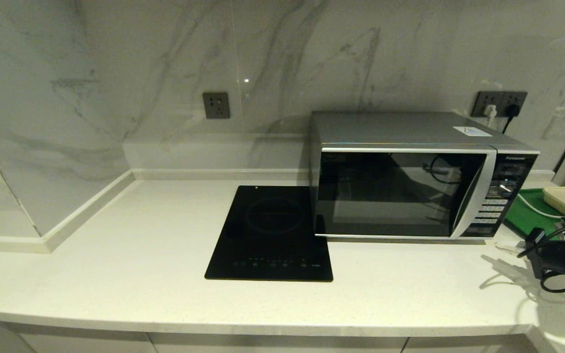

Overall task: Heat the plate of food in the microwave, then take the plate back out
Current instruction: Open the microwave oven

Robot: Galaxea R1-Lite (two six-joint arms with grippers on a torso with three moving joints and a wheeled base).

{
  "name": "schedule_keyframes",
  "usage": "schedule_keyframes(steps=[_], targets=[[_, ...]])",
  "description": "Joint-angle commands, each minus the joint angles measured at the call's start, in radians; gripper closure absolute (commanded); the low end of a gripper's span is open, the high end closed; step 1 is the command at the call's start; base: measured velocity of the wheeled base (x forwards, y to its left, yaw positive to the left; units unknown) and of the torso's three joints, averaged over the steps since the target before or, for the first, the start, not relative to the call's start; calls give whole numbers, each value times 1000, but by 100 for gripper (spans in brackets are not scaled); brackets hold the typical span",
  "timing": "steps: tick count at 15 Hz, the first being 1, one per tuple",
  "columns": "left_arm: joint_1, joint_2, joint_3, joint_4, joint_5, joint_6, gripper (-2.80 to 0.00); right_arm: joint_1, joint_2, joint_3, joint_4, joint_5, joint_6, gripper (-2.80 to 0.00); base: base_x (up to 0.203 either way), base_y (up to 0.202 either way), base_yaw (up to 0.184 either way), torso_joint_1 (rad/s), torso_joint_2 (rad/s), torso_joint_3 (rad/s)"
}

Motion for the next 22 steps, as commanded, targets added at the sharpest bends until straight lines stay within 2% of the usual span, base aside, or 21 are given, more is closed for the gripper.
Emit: schedule_keyframes(steps=[1, 12, 22], targets=[[0, 0, 0, -1, 1, -1, 0, 3, 68, -61, -2, 29, -21, 0, 0, 0, 0, 0, 0, 0], [0, 0, 0, -1, 2, 0, 0, 50, 154, -224, 6, 36, -4, 0, 0, 0, 0, 0, 0, 0], [0, 0, 0, -1, 0, -1, 0, 49, 155, -251, 2, 32, -1, 0, 0, 0, 0, 0, 0, 0]])
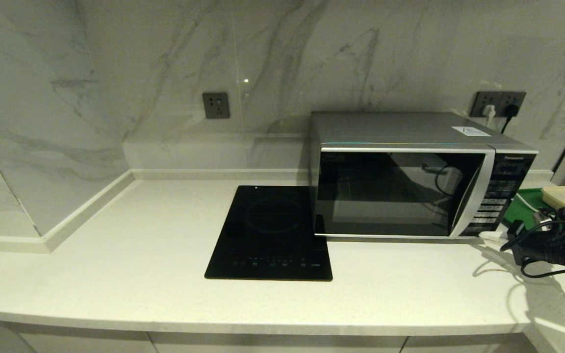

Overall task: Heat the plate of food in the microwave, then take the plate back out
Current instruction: Open the microwave oven

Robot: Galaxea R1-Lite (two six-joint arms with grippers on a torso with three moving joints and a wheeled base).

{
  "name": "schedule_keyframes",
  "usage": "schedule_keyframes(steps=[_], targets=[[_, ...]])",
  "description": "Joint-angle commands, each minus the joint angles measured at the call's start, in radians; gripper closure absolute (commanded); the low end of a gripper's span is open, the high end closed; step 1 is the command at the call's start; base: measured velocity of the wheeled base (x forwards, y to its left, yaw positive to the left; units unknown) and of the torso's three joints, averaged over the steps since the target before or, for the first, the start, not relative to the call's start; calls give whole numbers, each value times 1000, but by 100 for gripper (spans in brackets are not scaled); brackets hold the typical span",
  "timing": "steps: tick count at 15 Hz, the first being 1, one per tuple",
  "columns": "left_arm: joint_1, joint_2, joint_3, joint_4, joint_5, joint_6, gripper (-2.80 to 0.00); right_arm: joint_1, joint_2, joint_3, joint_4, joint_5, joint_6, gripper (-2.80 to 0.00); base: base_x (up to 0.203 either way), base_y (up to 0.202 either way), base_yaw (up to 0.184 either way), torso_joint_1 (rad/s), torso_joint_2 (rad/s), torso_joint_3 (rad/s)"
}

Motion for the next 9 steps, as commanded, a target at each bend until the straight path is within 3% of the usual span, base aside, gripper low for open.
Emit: schedule_keyframes(steps=[1, 9], targets=[[0, 0, 0, 0, 2, 0, 0, 0, -11, 1, -7, 5, 2, 0, 0, 0, 0, 0, 0, 0], [0, 0, 0, 0, 1, 0, 0, 2, -36, 25, -7, 6, 1, 0, 0, 0, 0, 0, 0, 0]])
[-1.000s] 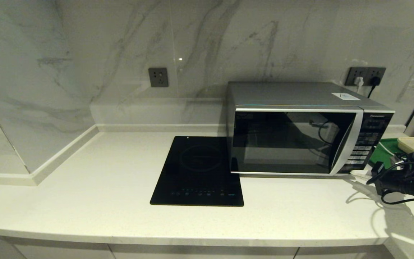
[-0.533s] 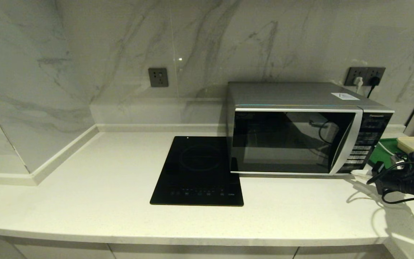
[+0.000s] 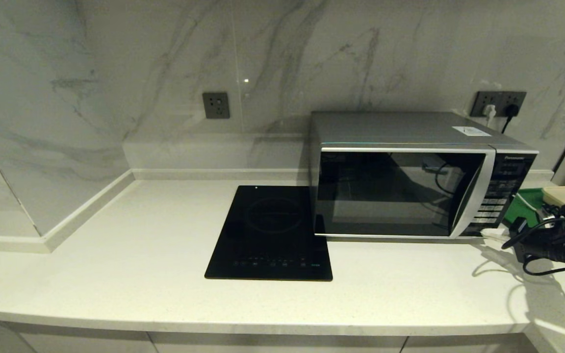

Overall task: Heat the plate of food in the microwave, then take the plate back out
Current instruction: Open the microwave oven

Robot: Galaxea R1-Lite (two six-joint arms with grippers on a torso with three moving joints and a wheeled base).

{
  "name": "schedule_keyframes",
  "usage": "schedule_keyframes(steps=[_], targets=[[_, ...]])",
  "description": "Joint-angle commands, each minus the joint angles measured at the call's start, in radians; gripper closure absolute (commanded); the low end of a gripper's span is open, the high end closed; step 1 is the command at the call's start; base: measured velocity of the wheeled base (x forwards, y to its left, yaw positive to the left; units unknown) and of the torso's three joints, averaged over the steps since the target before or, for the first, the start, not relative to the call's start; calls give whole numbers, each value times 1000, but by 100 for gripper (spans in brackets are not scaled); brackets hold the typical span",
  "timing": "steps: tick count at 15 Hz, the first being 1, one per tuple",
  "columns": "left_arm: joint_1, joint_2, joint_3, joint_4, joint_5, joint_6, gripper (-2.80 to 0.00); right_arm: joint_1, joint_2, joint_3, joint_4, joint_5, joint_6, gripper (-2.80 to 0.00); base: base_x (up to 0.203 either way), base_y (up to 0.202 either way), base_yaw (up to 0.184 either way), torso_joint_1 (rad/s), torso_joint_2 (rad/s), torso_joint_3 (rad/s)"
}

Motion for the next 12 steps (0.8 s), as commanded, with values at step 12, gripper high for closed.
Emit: schedule_keyframes(steps=[12], targets=[[0, 0, 0, -1, 0, -1, 0, -1, -8, 24, 0, 7, 1, 0, 0, 0, 0, 0, 0, 0]])
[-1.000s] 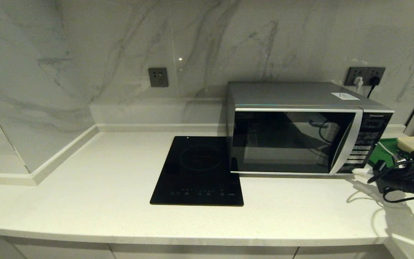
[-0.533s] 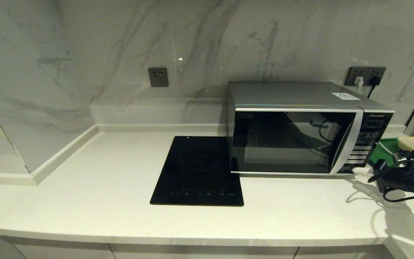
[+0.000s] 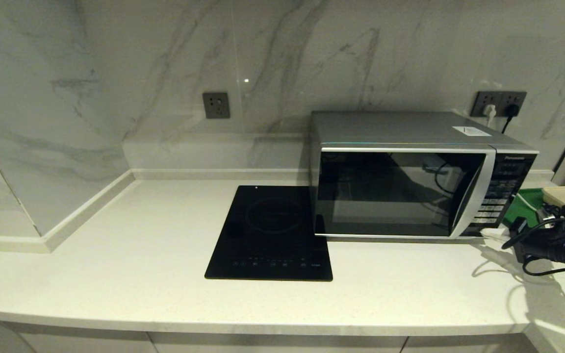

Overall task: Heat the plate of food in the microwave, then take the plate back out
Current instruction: Open the microwave oven

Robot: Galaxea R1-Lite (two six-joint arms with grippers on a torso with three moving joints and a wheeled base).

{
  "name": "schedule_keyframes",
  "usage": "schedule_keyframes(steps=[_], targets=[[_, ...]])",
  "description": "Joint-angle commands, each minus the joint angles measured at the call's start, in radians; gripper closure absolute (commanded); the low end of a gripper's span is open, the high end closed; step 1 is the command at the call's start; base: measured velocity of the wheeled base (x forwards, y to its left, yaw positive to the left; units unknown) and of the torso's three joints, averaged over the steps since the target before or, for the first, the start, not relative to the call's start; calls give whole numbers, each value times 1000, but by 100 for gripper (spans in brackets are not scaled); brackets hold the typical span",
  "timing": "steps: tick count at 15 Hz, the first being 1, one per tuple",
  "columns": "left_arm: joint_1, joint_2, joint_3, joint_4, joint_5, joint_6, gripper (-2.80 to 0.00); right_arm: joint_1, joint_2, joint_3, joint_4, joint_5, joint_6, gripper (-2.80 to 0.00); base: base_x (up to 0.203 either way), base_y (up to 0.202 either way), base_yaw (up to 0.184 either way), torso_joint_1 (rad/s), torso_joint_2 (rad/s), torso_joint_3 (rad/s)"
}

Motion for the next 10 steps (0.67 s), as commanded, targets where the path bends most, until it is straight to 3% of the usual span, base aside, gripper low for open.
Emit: schedule_keyframes(steps=[1, 5, 10], targets=[[0, 0, 0, -1, 0, -1, 0, -2, -10, 25, -1, 6, 1, 0, 0, 0, 0, 0, 0, 0], [0, 0, 0, -1, 0, 0, 0, -4, -90, 158, -2, 6, -43, 0, 0, 0, 0, 0, 0, 0], [0, 0, 0, -1, 2, 0, 0, -35, -356, 428, 1, -18, -183, 0, 0, 0, 0, 0, 0, 0]])
